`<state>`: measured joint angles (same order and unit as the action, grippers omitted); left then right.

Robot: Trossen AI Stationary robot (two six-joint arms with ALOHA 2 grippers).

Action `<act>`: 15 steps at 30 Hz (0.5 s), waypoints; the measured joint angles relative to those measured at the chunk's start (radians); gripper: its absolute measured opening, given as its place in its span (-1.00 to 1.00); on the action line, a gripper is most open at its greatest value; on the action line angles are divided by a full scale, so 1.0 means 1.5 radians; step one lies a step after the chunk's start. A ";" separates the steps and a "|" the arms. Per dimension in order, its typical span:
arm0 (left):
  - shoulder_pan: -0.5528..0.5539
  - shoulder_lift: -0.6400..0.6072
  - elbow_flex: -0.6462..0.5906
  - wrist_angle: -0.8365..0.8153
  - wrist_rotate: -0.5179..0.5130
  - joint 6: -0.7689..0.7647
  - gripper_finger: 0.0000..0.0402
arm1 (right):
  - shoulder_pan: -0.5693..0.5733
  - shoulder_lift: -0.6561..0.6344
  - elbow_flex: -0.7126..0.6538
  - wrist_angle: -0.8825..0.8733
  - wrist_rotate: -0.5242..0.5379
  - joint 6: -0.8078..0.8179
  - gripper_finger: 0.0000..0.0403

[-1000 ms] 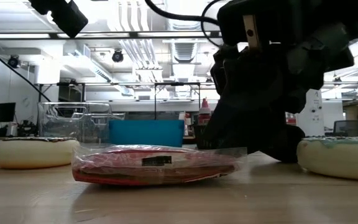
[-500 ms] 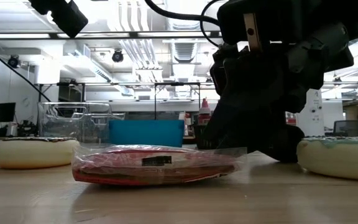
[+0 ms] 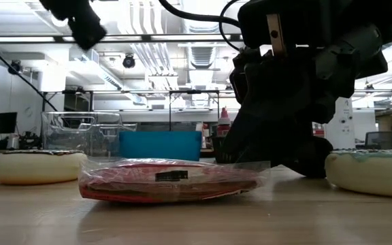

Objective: Pick & Place Food Item
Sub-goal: Put the popcorn bag into the blue bin

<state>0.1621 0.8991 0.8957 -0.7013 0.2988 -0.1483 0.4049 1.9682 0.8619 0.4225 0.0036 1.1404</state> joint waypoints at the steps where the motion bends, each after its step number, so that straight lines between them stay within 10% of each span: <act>1: -0.001 0.011 -0.011 0.003 0.002 -0.038 -0.34 | 0.000 0.000 0.000 0.000 0.000 0.000 -0.36; 15: -0.009 0.103 -0.143 0.329 0.313 -0.299 -0.34 | 0.001 0.001 0.000 0.002 0.017 -0.027 -0.36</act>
<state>0.1482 1.0539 0.6811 -0.2075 0.7676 -0.5972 0.4065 1.9694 0.8619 0.4248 0.0296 1.0999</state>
